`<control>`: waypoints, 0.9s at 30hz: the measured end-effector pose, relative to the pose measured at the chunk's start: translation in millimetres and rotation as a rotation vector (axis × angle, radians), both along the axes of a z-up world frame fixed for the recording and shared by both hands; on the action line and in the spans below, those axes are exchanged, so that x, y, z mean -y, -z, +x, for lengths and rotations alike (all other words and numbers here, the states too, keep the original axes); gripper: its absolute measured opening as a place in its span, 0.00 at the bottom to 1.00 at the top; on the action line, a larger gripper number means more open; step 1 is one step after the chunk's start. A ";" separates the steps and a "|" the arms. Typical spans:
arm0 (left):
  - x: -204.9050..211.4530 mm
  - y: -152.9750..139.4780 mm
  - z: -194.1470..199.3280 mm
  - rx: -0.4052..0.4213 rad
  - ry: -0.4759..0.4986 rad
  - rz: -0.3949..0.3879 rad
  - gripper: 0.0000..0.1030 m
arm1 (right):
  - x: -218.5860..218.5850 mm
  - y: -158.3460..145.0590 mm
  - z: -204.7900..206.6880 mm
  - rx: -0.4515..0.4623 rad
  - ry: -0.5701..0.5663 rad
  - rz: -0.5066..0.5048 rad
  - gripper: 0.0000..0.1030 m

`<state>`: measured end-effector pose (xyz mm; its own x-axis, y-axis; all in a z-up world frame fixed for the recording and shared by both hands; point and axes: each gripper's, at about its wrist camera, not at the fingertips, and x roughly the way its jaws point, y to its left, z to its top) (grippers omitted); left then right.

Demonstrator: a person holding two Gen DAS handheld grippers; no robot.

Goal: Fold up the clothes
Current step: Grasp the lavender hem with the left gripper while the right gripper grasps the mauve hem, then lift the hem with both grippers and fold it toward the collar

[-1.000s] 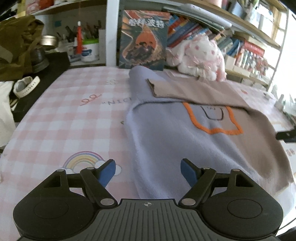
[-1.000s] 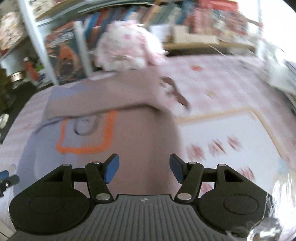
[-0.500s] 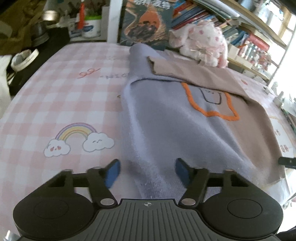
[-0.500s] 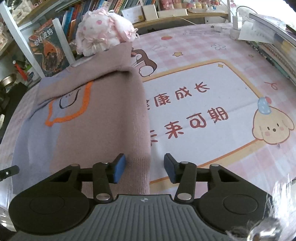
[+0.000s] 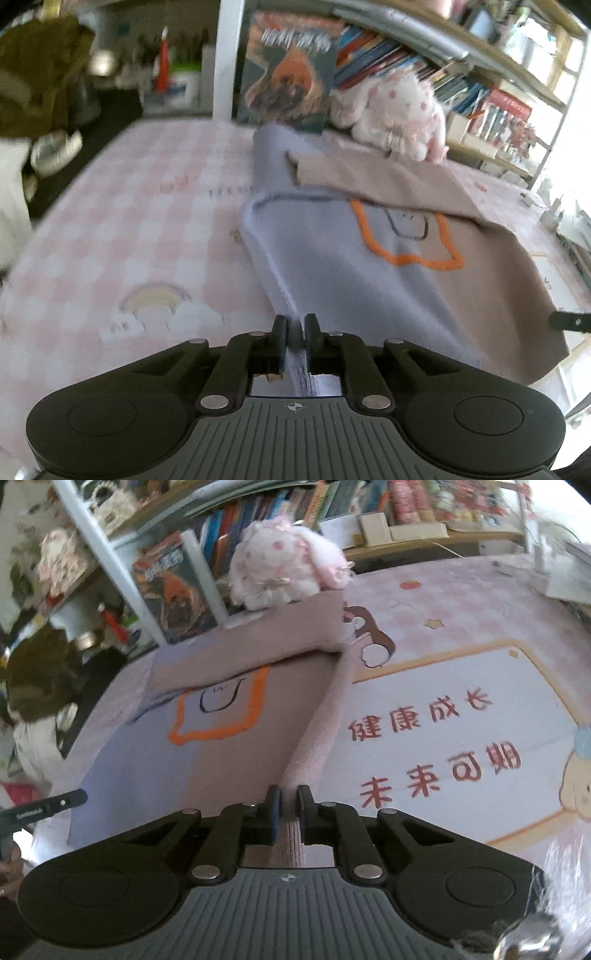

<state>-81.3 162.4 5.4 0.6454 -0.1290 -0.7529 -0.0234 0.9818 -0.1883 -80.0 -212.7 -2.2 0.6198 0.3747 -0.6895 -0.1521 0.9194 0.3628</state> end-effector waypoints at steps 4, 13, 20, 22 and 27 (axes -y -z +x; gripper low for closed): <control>-25.7 15.6 0.9 -0.093 -0.095 -0.171 0.28 | -0.9 9.6 8.2 -0.072 0.016 -0.019 0.14; -40.1 28.8 -8.1 -0.115 -0.146 -0.351 0.30 | 13.2 30.4 9.8 -0.166 0.078 0.070 0.17; -40.0 30.4 -1.6 -0.111 -0.129 -0.368 0.30 | 17.1 33.5 15.4 -0.175 0.117 0.151 0.16; -38.1 29.8 -0.3 -0.110 -0.116 -0.358 0.30 | 19.6 34.5 16.1 -0.183 0.126 0.168 0.15; -33.6 28.4 -0.6 -0.106 -0.099 -0.314 0.20 | 19.3 34.2 16.7 -0.186 0.131 0.163 0.13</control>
